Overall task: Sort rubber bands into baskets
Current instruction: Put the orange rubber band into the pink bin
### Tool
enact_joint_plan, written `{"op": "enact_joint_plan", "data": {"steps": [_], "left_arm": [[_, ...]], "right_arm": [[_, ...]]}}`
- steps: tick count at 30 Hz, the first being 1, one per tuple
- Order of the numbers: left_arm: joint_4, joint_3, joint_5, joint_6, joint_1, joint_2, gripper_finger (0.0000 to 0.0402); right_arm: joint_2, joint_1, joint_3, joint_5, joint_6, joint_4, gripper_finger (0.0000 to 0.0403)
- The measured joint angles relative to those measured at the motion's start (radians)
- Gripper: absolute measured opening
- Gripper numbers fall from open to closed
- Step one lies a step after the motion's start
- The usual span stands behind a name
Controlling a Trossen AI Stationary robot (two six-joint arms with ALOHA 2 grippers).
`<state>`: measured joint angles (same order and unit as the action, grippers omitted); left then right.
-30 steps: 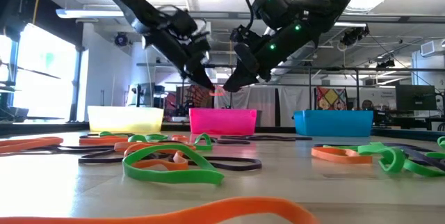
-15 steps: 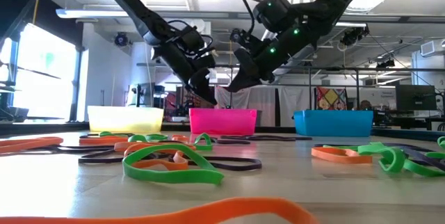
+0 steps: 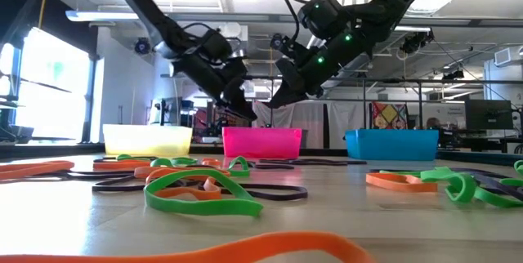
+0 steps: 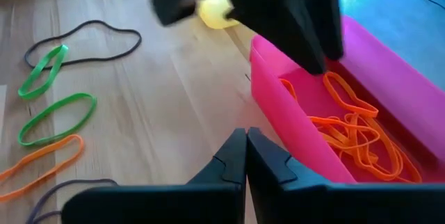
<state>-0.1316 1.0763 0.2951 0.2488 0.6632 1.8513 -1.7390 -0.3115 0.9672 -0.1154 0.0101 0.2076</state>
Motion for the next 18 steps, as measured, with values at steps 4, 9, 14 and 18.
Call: {"op": "enact_joint_plan", "data": {"steps": [4,9,14,18], "left_arm": [[-0.125,-0.140,-0.009,-0.011,-0.027,-0.111,0.0089],[-0.135,-0.281,-0.031,0.032,-0.089,-0.290,0.0085],[-0.042,-0.390,-0.034,0.036,-0.160,-0.470,0.0084],[0.108,-0.437,-0.033,-0.009,-0.236,-0.591,0.0084]], "right_arm": [[0.000,0.005,0.000,0.002,-0.007,-0.001,0.0000],[0.000,0.005,0.000,0.014,-0.010,-0.001,0.0000],[0.000,0.004,0.000,0.014,-0.010,-0.001,0.0000],[0.000,0.004,0.000,0.018,-0.011,-0.001,0.0000]]}}
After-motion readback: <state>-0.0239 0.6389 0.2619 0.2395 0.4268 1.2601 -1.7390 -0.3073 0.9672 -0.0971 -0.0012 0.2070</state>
